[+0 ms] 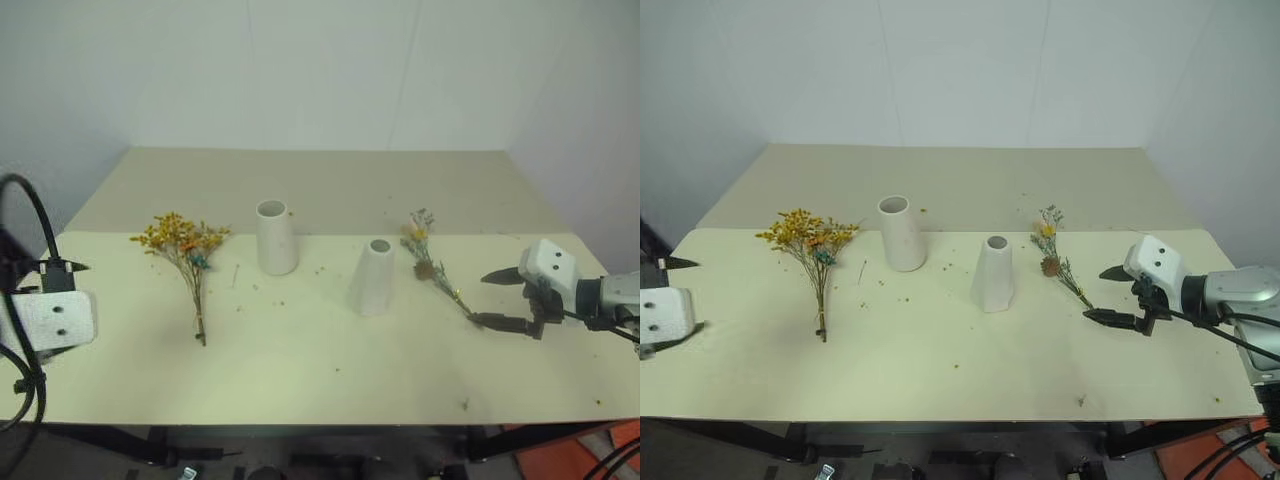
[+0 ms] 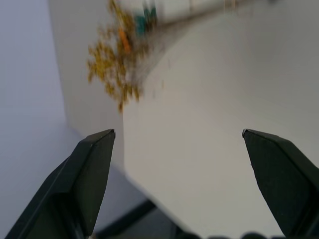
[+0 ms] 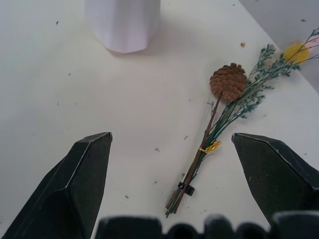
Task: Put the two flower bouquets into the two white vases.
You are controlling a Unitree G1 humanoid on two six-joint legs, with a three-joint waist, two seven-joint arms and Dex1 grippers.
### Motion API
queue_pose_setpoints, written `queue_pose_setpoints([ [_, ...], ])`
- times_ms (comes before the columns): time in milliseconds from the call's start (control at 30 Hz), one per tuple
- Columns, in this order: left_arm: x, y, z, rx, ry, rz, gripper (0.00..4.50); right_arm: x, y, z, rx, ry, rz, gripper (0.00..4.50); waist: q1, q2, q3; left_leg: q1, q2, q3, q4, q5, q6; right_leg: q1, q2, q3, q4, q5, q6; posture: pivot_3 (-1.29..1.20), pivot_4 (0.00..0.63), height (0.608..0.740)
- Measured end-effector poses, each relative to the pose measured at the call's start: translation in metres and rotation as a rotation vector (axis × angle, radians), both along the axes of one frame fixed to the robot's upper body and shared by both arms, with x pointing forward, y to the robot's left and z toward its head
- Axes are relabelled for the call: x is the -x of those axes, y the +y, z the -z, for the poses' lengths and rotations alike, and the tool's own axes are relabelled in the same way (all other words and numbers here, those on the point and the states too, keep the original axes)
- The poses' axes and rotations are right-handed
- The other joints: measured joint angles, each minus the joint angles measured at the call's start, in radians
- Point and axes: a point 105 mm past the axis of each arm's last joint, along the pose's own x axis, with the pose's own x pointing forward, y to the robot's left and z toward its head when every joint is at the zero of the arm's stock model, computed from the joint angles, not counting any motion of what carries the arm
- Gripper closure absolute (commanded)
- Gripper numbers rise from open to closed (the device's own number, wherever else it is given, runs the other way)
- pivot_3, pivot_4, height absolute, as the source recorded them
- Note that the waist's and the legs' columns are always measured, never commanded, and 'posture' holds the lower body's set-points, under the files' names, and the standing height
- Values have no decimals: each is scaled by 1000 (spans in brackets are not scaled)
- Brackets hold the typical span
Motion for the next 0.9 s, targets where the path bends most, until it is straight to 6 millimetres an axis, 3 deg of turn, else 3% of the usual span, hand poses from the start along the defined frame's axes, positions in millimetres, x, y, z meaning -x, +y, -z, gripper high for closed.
queue_pose_setpoints([
  [200,7,-26,-2,235,39,59,16,2,-1,1,6,2,0,0,0,0,0,1,0,0,0,0,0,0,0,0,0,0,0,0,150,740],
  [533,-2,-16,6,259,92,35,16,13,-7,6,7,4,49,0,1,0,0,2,-1,0,0,0,0,2,0,0,0,0,0,0,150,740],
  [667,-13,-20,7,263,93,59,16,1,-8,3,27,-9,126,0,-2,0,0,3,-1,0,0,0,0,2,0,0,0,0,0,0,150,740],
  [900,-24,-51,8,302,114,205,16,-35,12,12,9,78,191,0,-7,0,0,1,-1,0,0,0,0,0,1,1,0,0,-1,0,150,740],
])
